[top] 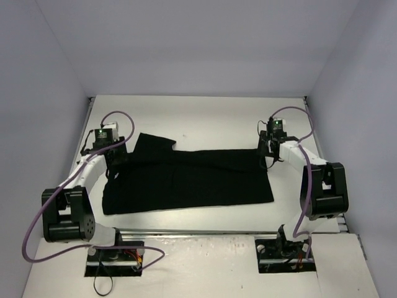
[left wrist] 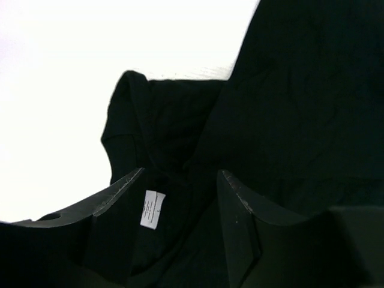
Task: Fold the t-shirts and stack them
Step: Fold the other side of the tshirt into a rectangle
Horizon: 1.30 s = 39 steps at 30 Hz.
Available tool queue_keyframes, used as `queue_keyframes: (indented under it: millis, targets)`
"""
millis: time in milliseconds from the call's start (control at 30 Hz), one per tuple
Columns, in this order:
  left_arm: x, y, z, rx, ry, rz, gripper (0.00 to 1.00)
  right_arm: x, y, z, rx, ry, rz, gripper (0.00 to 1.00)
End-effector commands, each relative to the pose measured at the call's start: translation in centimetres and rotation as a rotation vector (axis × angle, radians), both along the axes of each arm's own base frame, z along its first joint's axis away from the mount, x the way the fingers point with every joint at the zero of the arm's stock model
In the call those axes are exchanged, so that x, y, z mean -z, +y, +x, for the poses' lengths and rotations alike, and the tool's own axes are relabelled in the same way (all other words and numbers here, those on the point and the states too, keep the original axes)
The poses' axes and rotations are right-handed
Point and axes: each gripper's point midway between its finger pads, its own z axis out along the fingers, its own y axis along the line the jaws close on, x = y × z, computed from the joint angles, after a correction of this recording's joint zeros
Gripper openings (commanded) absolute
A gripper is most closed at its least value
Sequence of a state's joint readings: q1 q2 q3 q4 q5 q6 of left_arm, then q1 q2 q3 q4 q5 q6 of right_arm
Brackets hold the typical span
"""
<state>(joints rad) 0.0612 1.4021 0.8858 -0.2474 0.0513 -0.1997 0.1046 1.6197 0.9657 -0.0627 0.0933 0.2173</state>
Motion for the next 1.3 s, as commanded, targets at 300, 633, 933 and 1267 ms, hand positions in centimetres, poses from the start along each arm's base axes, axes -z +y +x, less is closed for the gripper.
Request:
queue_keyframes:
  millis: [300,633,933,1267]
  targets:
    - [-8.3,-2.3,2.3,0.061,-0.126,-0.076,0.60,-6.9,12.0,2.6,-0.351,-0.162,0.225,0.56]
    - [-4.8,-2.6,8.1,0.047,-0.023,-0.077,0.65,-1.2,16.0,4.6,-0.386,-0.042,0.200,0.56]
    - [-3.6,-3.9,16.3,0.176,-0.029,-0.076,0.65,-0.7,17.3,5.8,-0.433,-0.036,0.212,0.56]
    - [2.1,-6.8,18.1,0.305,0.091,-0.022,0.63,-2.6,17.6,4.6,-0.471,-0.067,0.224,0.56]
